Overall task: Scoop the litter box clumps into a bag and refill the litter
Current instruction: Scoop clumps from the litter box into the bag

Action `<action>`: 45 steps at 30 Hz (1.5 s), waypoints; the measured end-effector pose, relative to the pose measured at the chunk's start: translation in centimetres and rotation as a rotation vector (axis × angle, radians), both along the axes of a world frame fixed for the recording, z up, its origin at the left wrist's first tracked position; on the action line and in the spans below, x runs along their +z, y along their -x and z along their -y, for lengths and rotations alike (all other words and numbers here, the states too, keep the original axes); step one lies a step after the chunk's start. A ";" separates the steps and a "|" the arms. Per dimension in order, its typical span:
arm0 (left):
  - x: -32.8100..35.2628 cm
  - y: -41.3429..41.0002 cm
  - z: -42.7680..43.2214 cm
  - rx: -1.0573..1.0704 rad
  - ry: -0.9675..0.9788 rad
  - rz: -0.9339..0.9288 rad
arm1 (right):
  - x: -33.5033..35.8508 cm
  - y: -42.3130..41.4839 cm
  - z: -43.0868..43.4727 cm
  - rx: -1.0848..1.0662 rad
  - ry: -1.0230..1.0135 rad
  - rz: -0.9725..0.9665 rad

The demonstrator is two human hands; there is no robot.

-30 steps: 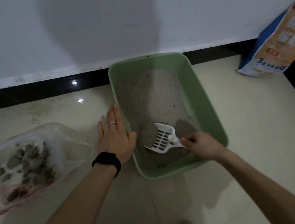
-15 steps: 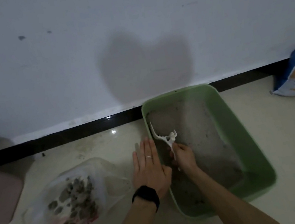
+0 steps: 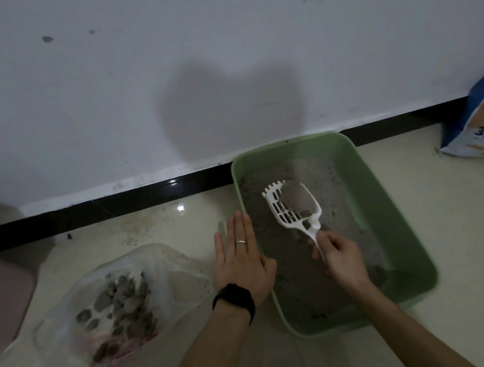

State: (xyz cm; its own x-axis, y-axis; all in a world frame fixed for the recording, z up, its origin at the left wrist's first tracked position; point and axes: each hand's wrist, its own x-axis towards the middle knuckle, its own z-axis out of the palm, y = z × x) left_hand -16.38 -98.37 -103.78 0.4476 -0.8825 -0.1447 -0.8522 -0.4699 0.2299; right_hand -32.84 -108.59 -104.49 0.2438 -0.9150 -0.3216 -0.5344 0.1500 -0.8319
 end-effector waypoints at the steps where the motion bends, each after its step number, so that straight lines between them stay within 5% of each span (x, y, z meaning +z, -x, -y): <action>1: 0.0 0.0 0.0 0.001 0.001 -0.001 | 0.2 0.1 0.0 0.015 0.005 -0.001; 14: -0.5 0.0 0.0 0.021 0.027 -0.013 | 0.1 -0.3 -0.1 0.095 0.109 -0.132; 25: -0.7 -0.1 0.0 0.004 0.063 -0.024 | 1.5 -5.8 3.9 0.373 0.144 -0.593; 37: -1.1 -0.1 0.1 -0.022 0.068 -0.020 | -3.2 -9.0 1.8 -0.050 -0.223 0.166; 45: -1.0 0.0 0.1 -0.010 0.058 -0.008 | -3.2 -8.9 1.0 -0.142 -0.304 0.302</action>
